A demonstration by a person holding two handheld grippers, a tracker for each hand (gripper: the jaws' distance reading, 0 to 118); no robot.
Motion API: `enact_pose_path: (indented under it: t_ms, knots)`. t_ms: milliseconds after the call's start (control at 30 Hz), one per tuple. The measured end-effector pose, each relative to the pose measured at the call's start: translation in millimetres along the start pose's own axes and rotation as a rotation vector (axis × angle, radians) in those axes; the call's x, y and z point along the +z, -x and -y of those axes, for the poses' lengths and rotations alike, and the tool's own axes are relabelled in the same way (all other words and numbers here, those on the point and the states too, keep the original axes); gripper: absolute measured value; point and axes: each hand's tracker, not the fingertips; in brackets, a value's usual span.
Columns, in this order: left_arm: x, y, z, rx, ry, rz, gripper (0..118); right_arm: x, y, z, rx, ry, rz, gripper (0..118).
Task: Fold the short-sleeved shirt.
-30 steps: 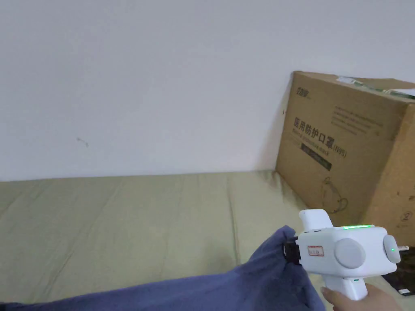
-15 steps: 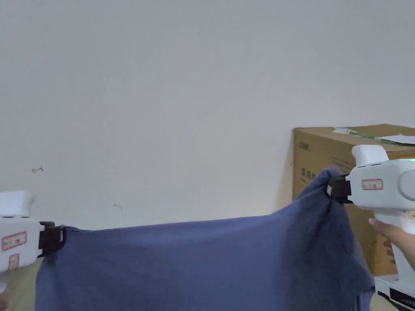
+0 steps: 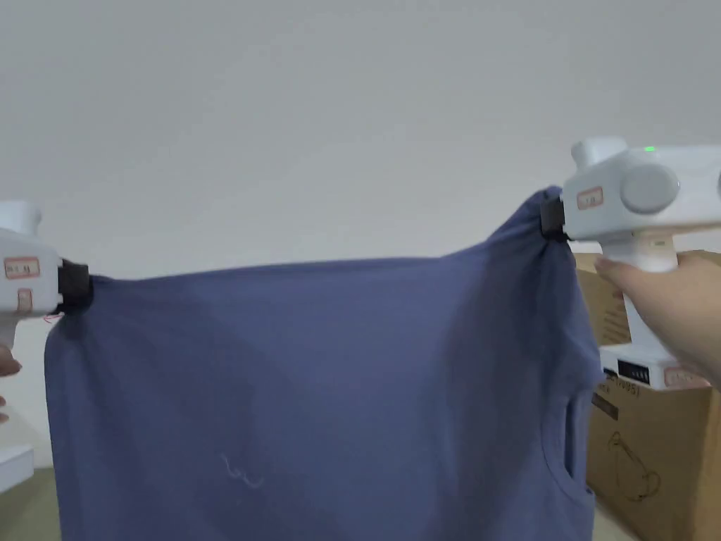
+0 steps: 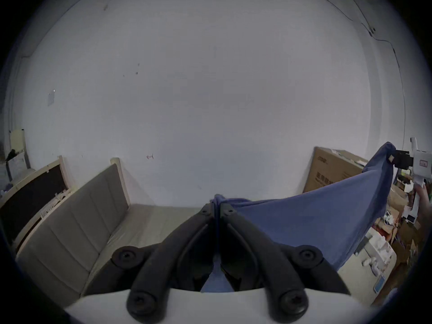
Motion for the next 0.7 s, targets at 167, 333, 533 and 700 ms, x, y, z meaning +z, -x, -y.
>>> enact_pose_path:
  t_ms: [167,333,533,700]
  knots:
    - [-31,-8,-6,-0.024,-0.083,-0.034,2,-25,10,-17,0.006,-0.101,0.052,1]
    - [-53,-15,42,-0.051,-0.116,-0.032,2,-45,13,40,-0.010,-0.059,0.067,1]
    - [-77,-6,196,0.079,0.240,0.023,2,-57,-5,233,-0.115,0.321,0.010,1]
    - [-46,-4,351,-0.057,0.616,0.131,2,-18,-23,418,-0.050,0.730,-0.064,1]
